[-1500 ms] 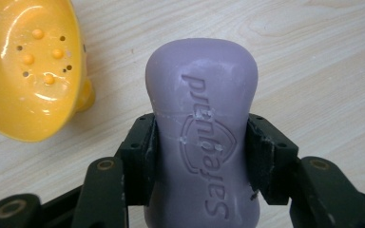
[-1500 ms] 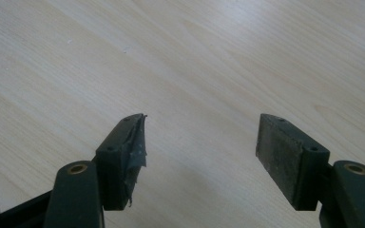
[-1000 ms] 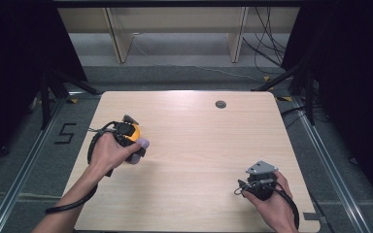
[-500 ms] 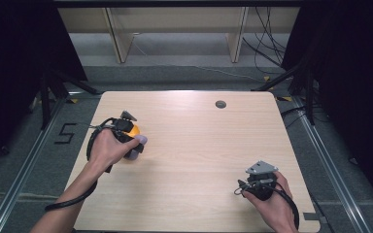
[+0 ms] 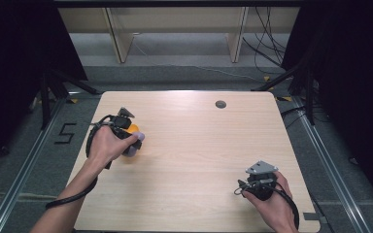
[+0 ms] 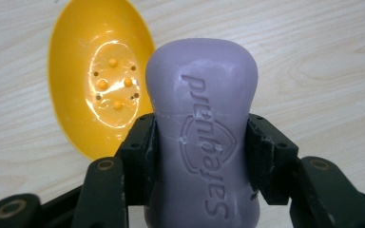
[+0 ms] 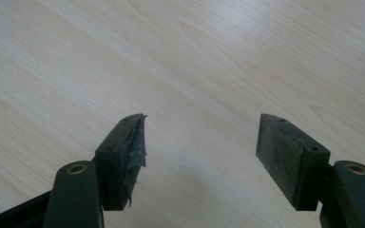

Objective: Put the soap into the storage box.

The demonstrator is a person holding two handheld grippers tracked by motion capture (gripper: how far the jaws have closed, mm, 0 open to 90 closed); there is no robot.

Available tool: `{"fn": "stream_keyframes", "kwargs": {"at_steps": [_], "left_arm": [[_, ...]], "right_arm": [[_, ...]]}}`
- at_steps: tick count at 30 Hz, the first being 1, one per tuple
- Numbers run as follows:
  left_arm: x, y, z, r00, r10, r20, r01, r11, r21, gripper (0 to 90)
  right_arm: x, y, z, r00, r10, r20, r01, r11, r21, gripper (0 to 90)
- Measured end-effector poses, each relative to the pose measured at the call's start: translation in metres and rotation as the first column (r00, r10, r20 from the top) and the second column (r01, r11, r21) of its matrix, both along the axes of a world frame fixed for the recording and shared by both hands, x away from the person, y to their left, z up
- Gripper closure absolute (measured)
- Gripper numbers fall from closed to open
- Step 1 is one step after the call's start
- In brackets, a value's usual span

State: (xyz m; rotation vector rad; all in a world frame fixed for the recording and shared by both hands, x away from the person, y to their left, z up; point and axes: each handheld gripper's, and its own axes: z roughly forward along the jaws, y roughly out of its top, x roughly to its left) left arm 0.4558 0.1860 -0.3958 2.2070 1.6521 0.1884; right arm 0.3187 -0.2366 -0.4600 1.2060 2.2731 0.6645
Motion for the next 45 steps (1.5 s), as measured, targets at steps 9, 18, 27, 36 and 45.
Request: {"fn": "stream_keyframes", "kwargs": {"at_steps": [9,18,27,36,45], "left_arm": [[0.013,0.010,-0.003,0.9987,0.051,-0.002,-0.051,0.9986,0.010,48.7],[0.027,0.021,-0.005,0.9925,0.122,0.009,-0.122,0.9918,0.037,48.7],[0.039,0.022,-0.010,0.9851,0.172,-0.008,-0.171,0.9842,0.045,48.7],[0.047,0.026,-0.016,0.9813,0.192,-0.004,-0.192,0.9792,0.066,48.7],[0.052,0.026,-0.024,0.9774,0.210,-0.026,-0.207,0.9757,0.070,48.7]], "right_arm": [[0.000,0.000,0.000,1.0000,0.001,0.001,-0.001,1.000,0.000,34.4],[0.000,0.000,0.000,0.9999,0.010,0.004,-0.010,1.000,-0.005,34.4],[0.000,-0.001,-0.001,0.9998,0.014,0.014,-0.014,1.000,-0.016,34.4],[0.000,0.000,0.001,0.9999,0.008,0.007,-0.008,1.000,-0.010,34.4],[0.000,0.000,0.000,0.9997,0.018,0.015,-0.018,1.000,-0.019,34.4]]}}
